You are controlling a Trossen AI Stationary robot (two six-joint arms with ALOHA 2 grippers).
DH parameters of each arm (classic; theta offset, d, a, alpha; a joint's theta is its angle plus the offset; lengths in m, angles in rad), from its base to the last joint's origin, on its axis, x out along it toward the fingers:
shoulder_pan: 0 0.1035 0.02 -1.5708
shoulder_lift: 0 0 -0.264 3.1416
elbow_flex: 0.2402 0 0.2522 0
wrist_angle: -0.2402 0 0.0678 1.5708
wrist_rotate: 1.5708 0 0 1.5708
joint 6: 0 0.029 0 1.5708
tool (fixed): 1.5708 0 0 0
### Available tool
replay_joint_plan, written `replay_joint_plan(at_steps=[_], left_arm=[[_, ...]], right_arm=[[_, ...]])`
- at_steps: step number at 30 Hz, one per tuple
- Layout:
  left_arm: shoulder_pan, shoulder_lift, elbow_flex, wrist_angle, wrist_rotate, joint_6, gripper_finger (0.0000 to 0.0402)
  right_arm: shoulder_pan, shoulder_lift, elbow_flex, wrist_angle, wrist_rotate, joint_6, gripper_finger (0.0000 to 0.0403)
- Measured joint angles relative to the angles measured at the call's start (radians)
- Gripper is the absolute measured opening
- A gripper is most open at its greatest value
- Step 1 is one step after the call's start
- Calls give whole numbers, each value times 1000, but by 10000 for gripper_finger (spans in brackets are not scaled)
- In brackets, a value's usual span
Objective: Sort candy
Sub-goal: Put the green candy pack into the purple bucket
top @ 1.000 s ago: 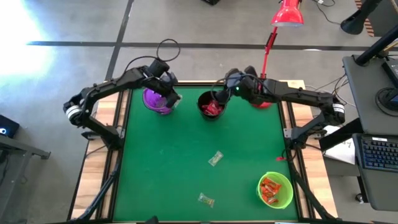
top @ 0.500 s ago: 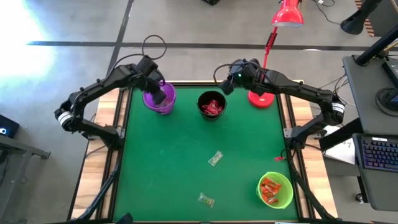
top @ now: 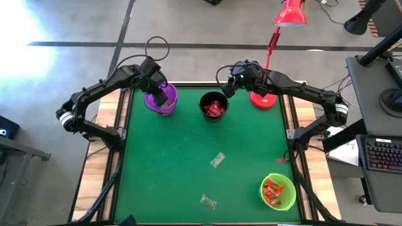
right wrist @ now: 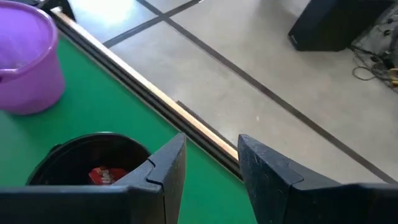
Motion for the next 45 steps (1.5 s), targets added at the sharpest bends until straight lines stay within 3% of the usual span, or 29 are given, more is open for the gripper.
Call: replay_joint_plan(at_steps=[4,10,13,18,28,41,45], left_arm=[[-7,-6,0,-16,9,-19,126],[-52,-49,0,-34,138,-37,138],[-87,-85,0,-34,175,-38,139],[-155,-139,0,-39,179,-53,139],[-264,-261,0,-90,179,-65,139],[-281,-367,0,-115,176,-82,139],[-283,-378,-2,-114,176,-86,139]], right_arm=[[-1,0,0,0,-104,-17,139],[1,3,0,0,-543,-178,136],[1,14,0,0,-678,-191,132],[34,62,-3,-16,-697,-88,125],[210,178,-5,-45,-724,-95,109],[435,254,-6,-51,-719,-10,108],[484,305,-7,-63,-642,-20,107]])
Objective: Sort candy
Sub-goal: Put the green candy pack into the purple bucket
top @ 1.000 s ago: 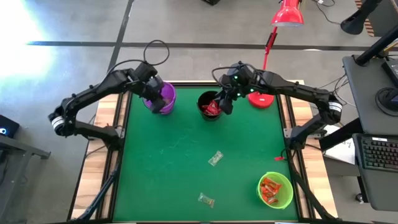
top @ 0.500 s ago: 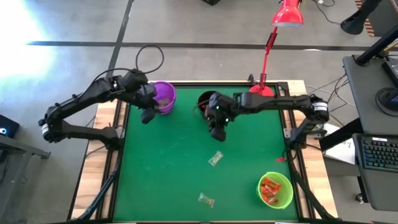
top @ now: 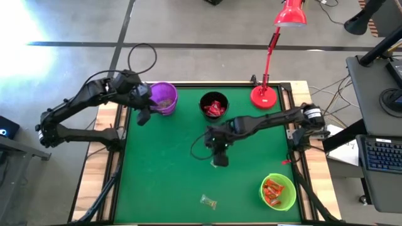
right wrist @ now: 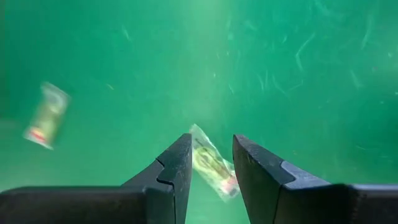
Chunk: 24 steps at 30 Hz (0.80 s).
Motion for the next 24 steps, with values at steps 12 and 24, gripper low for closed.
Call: replay_joint_plan(at_steps=[12,24], left_arm=[[0,-5,-1,-15,0,0,139],[0,-4,-2,-34,1,16,139]], right_arm=[[49,194,56,-124,109,-10,107],[97,334,265,-342,185,-87,146]])
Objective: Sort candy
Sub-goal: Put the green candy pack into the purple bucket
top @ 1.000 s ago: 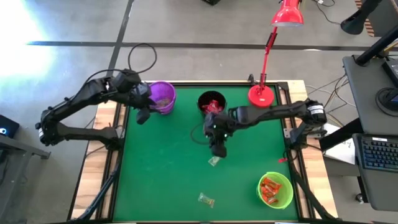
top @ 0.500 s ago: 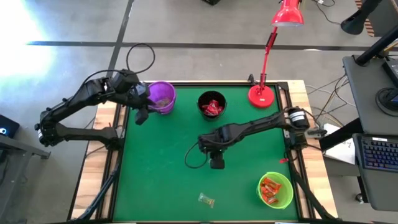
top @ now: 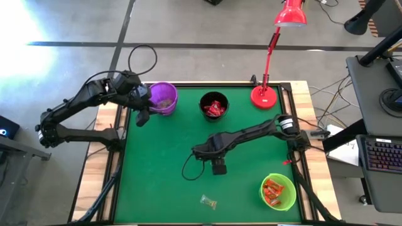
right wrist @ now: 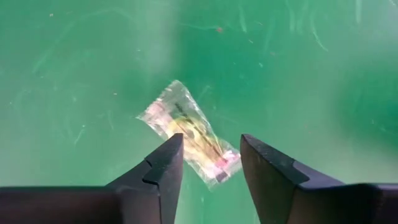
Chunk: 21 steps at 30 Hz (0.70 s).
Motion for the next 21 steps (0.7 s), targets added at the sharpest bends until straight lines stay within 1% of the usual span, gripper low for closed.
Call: replay_joint_plan(at_steps=[5,8,18,21], left_arm=[[0,0,0,-2,0,2,139],[0,0,0,-5,0,2,139],[0,0,-1,-4,0,10,139],[0,0,-1,-5,0,10,139]], right_arm=[[3,35,23,-7,-12,-47,167],[0,54,20,-27,-56,-58,171],[-1,103,-19,-32,-57,-86,168],[-1,105,-23,-31,-61,-68,157]])
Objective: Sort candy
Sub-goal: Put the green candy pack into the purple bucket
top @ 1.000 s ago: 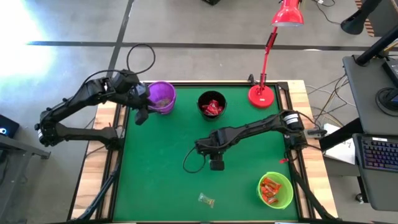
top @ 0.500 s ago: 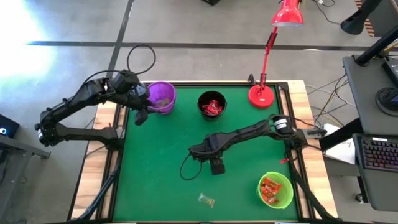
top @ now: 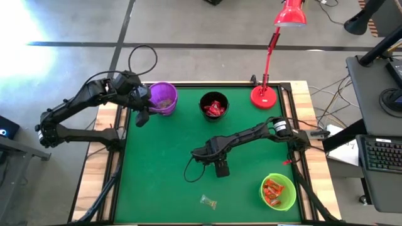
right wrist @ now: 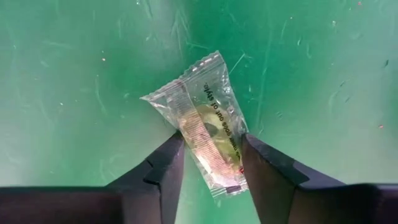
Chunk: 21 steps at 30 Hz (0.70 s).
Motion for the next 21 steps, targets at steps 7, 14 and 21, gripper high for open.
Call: replay_joint_plan(at_steps=[7,14,21], left_arm=[[0,0,0,-5,0,0,139],[0,3,0,-15,32,36,139],[0,15,0,18,116,55,139]], right_arm=[[0,-7,21,-12,-55,91,67],[0,-8,67,-31,-75,210,14],[-10,-8,203,-59,-74,351,13]])
